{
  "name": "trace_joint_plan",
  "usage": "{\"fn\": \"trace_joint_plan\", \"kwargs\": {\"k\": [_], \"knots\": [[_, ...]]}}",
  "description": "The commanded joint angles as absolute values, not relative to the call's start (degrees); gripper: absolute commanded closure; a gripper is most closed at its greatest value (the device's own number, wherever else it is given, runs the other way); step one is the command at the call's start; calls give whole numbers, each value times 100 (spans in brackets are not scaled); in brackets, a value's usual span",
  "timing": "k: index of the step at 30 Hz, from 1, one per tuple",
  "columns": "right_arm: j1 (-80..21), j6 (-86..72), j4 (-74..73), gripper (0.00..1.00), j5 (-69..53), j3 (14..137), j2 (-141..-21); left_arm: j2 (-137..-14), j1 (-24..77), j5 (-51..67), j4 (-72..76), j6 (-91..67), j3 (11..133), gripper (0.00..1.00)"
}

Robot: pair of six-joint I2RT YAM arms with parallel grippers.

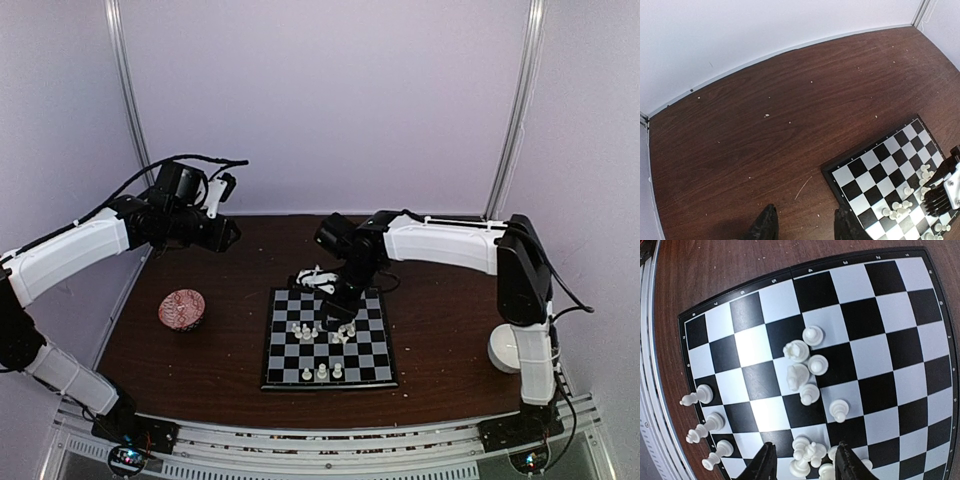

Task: Set up the chess pieces on the board
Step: Pick up the knight from the chessboard.

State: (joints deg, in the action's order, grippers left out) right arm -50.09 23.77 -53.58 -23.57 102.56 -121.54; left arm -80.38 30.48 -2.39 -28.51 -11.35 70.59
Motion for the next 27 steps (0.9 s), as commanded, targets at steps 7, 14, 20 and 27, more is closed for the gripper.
{"fn": "trace_joint_plan", "kwargs": {"k": [7,14,20,27], "knots": [[-5300,2306,-5371,60,-2429,11018,-12734,-7954,3050,-172,-2637,-1187,7101,61],[-5308,2296,-5409,61,-2425,11206,-12969,-7958,3050,-158,-2662,-1161,7110,61],[-5309,2294,-5407,63,-2443,11206,-13066,-7989,3050,-26,-2683,-1156,7137,61],[-5356,2295,-5439,73,-2531,11256,-13132,-7997,3050,9,-2688,-1135,7137,61]]}}
